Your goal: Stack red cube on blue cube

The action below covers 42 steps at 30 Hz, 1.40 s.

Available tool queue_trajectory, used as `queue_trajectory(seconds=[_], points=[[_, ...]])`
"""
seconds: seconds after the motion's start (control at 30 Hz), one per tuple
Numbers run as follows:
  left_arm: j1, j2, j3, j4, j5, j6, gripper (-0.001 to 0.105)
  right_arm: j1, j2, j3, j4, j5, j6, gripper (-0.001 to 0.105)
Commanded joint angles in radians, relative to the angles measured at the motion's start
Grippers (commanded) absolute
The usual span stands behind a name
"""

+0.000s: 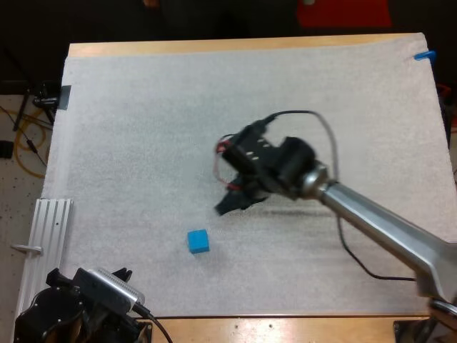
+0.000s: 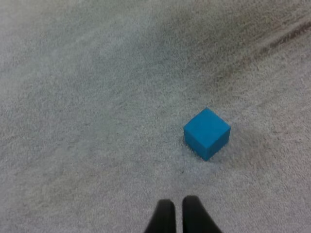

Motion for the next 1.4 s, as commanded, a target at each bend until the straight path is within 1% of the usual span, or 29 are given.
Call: queue_trajectory(seconds=[0.0,0.13,0.2,0.37,0.53,0.7,0.8,1.0,1.1,1.27,1.37], points=[[-0.004,-0.002,-0.007,0.003,-0.009,-0.011,0.0,0.029,0.027,-0.051,0.0,-0.023,-0.014,0.016],[-0.004,-0.002,-0.007,0.003,-0.009,-0.011,0.0,0.091,0.098,-0.119,0.0,-0.023,-0.038,0.016],[-0.004,-0.002,-0.007,0.003,-0.009,-0.011,0.0,0.116,0.125,-0.134,0.0,-0.023,-0.047,0.016],[-0.004,-0.002,-0.007,0.003,-0.009,-0.011,0.0,0.174,0.174,-0.135,-0.003,-0.023,-0.074,0.016],[-0.004,-0.002,-0.007,0.003,-0.009,-0.011,0.0,0.226,0.217,-0.135,-0.045,-0.023,-0.093,0.016],[-0.004,-0.002,-0.007,0.003,-0.009,-0.011,0.0,0.237,0.252,-0.135,-0.078,-0.023,-0.1,0.016],[-0.004,-0.002,-0.007,0.003,-0.009,-0.011,0.0,0.237,0.27,-0.135,-0.096,0.025,-0.107,0.016],[-0.004,-0.002,-0.007,0.003,-0.009,-0.011,0.0,0.237,0.298,-0.133,-0.104,0.029,-0.112,0.016],[-0.004,-0.002,-0.007,0.003,-0.009,-0.011,0.0,0.237,0.308,-0.133,-0.108,0.057,-0.112,0.016],[-0.004,-0.002,-0.007,0.003,-0.009,-0.011,0.0,0.237,0.318,-0.133,-0.119,0.056,-0.112,0.016],[-0.004,-0.002,-0.007,0.003,-0.009,-0.011,0.0,0.237,0.318,-0.133,-0.119,0.039,-0.11,0.023]])
